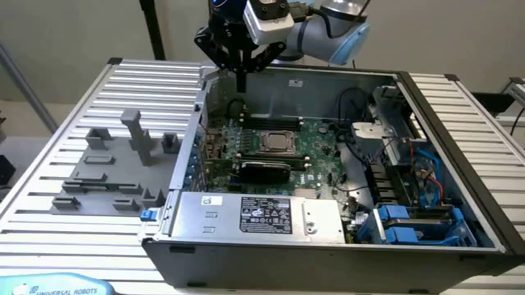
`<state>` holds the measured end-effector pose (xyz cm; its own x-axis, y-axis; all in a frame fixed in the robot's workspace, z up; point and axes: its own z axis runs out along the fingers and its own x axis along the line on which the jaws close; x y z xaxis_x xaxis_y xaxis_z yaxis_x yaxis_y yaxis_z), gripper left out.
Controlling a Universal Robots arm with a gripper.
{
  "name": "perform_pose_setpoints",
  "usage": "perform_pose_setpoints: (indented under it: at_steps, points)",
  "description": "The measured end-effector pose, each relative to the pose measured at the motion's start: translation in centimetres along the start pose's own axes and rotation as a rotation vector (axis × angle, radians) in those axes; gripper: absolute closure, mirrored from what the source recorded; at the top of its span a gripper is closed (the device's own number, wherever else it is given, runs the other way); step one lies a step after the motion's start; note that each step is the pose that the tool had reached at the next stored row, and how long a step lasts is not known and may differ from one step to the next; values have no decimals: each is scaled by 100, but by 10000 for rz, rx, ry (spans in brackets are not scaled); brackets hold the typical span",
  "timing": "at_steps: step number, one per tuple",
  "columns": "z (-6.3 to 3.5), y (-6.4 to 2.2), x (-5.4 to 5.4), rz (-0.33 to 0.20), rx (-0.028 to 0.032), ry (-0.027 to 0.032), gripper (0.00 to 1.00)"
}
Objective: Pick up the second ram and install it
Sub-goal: 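Reach for the second ram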
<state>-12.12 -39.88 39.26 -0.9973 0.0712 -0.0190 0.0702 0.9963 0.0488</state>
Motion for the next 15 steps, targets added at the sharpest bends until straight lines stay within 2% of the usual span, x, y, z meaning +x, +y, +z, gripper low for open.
perform_pose_setpoints:
  at_steps: [15]
  points:
    - [-1,-2,20,2,2,1,89]
